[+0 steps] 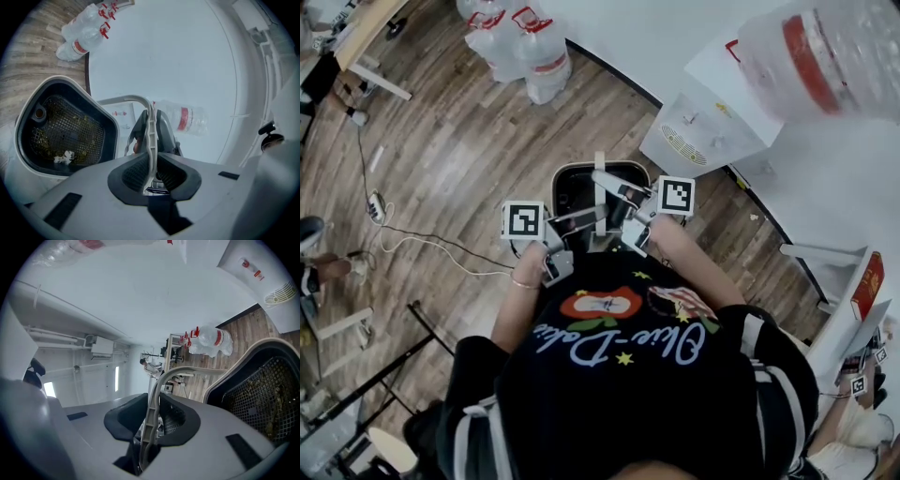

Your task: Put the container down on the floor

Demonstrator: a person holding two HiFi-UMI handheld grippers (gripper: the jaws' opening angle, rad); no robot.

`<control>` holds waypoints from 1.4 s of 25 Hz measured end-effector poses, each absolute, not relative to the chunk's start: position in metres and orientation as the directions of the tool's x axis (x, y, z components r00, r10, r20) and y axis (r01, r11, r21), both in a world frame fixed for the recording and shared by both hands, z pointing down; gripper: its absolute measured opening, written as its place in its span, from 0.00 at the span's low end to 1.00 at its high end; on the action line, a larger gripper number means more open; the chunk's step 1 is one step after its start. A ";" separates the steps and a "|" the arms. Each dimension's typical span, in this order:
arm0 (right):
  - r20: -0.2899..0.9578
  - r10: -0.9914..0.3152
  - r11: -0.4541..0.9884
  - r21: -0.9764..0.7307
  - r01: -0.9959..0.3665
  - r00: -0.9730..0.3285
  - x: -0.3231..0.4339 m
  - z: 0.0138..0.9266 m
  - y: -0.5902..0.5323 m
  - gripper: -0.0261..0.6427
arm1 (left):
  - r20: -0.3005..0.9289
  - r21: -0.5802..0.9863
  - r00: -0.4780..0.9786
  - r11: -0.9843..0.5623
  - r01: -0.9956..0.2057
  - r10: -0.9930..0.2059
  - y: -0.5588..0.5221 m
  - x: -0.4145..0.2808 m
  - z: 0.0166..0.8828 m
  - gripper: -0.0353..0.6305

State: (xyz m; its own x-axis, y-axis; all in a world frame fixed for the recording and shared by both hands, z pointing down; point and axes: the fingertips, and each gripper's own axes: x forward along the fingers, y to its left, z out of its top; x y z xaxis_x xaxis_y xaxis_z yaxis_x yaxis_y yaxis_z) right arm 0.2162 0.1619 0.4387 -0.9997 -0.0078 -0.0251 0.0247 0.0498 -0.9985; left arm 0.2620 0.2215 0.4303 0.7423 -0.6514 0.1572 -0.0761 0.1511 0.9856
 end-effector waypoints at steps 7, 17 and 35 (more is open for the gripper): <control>-0.001 -0.062 0.052 -0.999 -0.003 -0.998 0.189 0.442 0.129 0.14 | 0.151 0.987 0.787 0.137 -0.085 -0.598 0.191 0.230 0.431 0.13; 0.005 -0.110 0.061 -0.998 -0.012 -0.994 0.137 0.445 0.089 0.14 | 0.134 0.989 0.813 0.127 -0.075 -0.567 0.154 0.177 0.435 0.13; 0.066 -0.164 0.018 -0.997 -0.070 -0.984 0.030 0.463 0.043 0.14 | 0.097 0.991 0.839 0.129 -0.032 -0.535 0.108 0.066 0.450 0.13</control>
State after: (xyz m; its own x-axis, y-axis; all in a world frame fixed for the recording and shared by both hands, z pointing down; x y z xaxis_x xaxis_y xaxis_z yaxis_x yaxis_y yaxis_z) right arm 0.0296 0.0426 0.4634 -0.9842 -0.1642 0.0659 -0.0698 0.0181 -0.9974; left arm 0.0656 0.1082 0.4499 0.8389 -0.5355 0.0973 -0.0325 0.1292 0.9911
